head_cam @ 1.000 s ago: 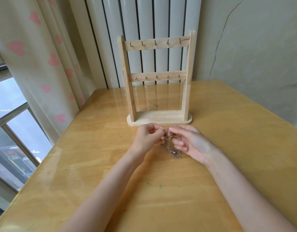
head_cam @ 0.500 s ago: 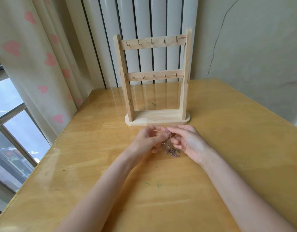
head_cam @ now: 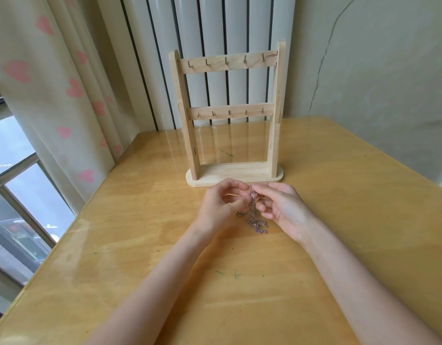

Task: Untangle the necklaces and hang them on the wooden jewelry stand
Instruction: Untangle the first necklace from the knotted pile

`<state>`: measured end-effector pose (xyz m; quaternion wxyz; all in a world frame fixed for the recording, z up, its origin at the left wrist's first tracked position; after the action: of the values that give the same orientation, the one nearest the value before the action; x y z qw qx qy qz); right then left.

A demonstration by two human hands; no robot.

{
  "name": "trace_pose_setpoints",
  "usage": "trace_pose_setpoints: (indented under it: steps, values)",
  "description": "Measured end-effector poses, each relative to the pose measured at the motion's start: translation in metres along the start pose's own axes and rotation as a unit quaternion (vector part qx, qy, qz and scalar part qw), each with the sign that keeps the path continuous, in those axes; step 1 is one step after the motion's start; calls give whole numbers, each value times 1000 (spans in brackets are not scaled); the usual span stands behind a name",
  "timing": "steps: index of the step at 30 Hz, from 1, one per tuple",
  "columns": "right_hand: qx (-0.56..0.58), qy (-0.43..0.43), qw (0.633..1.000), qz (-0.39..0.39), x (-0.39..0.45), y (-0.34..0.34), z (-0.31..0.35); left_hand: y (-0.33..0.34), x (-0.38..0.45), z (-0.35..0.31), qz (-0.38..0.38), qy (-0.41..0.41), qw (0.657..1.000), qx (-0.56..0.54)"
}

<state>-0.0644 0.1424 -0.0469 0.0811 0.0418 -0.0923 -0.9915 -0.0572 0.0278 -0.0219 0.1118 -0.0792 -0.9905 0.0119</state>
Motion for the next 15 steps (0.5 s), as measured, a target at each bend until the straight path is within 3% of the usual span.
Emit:
trace_pose_setpoints:
  steps: [4,10,15]
  values:
    - [54,3,999,6,0,0,2,0,2,-7,-8,40,998,55]
    - [10,4,1000,20,-1,4,1,4,-3,-18,-30,95,987,125]
    - [-14,21,998,66,-3,14,-1,-15,0,-4,-78,-1,996,-41]
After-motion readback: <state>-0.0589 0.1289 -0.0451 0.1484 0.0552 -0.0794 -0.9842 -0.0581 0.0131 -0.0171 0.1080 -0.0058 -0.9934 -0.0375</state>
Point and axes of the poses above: each hand's wrist, its own x-axis towards the middle knuckle, its own y-axis out of the palm, z = x × y, the point moved 9 cm from there along x, towards the middle knuckle, and after that the axes turned 7 degrees about -x, right-handed, at the moved point
